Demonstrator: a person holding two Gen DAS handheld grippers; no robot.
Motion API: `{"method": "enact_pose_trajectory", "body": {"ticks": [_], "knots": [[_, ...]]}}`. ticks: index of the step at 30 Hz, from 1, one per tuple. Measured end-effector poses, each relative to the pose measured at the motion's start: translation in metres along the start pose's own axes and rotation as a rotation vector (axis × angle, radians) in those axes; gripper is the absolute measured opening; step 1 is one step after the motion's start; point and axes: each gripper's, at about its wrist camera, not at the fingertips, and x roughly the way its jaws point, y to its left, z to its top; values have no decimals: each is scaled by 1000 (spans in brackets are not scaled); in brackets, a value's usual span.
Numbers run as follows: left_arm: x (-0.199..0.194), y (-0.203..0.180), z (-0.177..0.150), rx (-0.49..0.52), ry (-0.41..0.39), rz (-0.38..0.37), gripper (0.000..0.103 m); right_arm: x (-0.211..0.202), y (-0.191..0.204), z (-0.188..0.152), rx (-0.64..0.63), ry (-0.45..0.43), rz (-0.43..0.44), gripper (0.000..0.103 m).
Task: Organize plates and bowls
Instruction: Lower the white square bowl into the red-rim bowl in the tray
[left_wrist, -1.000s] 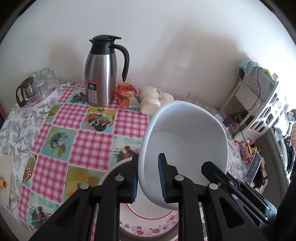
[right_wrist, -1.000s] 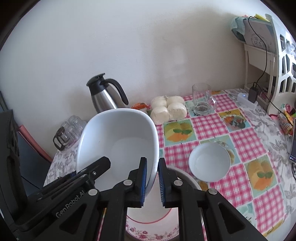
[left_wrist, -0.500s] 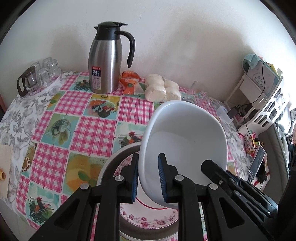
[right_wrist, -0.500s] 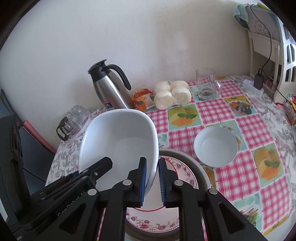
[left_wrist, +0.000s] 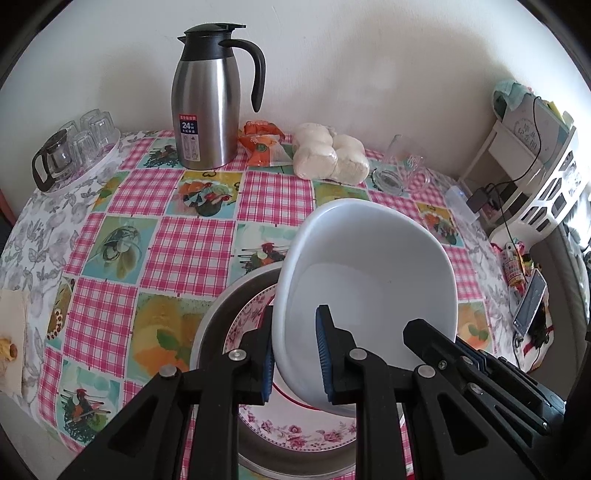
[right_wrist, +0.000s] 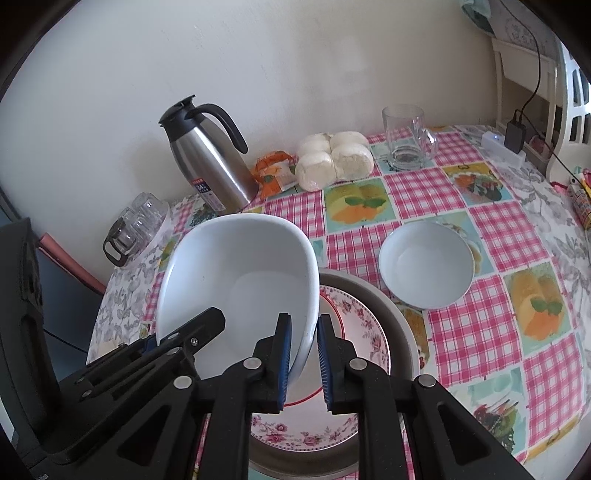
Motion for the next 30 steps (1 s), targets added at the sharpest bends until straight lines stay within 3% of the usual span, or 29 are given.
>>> {"method": "enact_pose_trajectory", "body": {"ticks": [30], "knots": [[35, -1, -10, -28, 148, 32, 23, 31, -20, -8, 73, 151, 6, 19]]}}
